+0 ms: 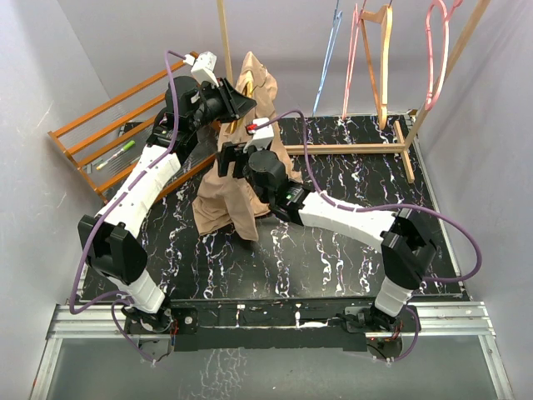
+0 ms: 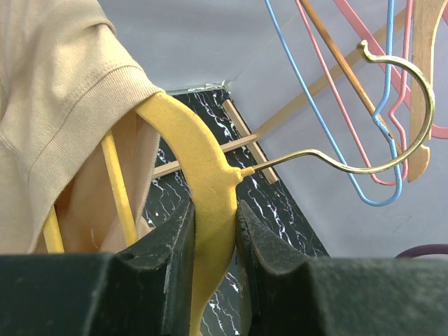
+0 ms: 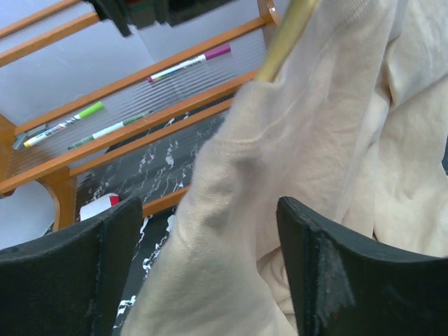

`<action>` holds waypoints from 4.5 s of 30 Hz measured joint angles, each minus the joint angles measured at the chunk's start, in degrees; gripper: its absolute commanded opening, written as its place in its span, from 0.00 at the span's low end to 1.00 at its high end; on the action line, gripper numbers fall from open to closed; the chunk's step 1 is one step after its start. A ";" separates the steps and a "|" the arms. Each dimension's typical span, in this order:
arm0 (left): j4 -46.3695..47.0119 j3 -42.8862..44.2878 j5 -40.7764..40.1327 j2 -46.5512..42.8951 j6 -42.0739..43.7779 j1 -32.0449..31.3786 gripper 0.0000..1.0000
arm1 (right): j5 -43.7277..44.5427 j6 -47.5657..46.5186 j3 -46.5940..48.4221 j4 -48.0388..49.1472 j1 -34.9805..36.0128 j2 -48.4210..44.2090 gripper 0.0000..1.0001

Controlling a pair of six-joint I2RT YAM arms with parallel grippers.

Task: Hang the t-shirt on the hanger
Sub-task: Pick up the hanger at the center of the board, then place the hanger on the clothesline.

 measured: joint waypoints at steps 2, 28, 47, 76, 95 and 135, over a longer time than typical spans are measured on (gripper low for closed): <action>0.02 0.00 0.02 0.00 0.00 0.00 0.00 | 0.46 0.35 0.00 -0.83 -0.11 0.33 0.33; -2.08 5.40 1.01 -0.59 17.31 -0.07 0.77 | 7.02 -2.36 -3.87 -15.58 -0.74 -11.98 0.08; -7.58 5.42 -11.21 -7.26 30.58 -0.04 0.77 | 14.19 -8.90 11.43 -34.75 -0.72 -14.80 0.08; -10.32 -0.15 -16.20 -13.55 34.34 0.04 0.77 | 10.49 -16.28 54.14 -51.78 -9.53 10.51 0.08; -10.16 -4.63 -14.01 -14.62 33.59 0.26 0.77 | 9.44 -17.77 57.35 -48.65 -10.19 13.73 0.08; -10.12 -14.45 -9.81 -17.73 33.35 0.33 0.77 | -0.70 -13.35 37.44 -37.11 -13.88 9.01 0.84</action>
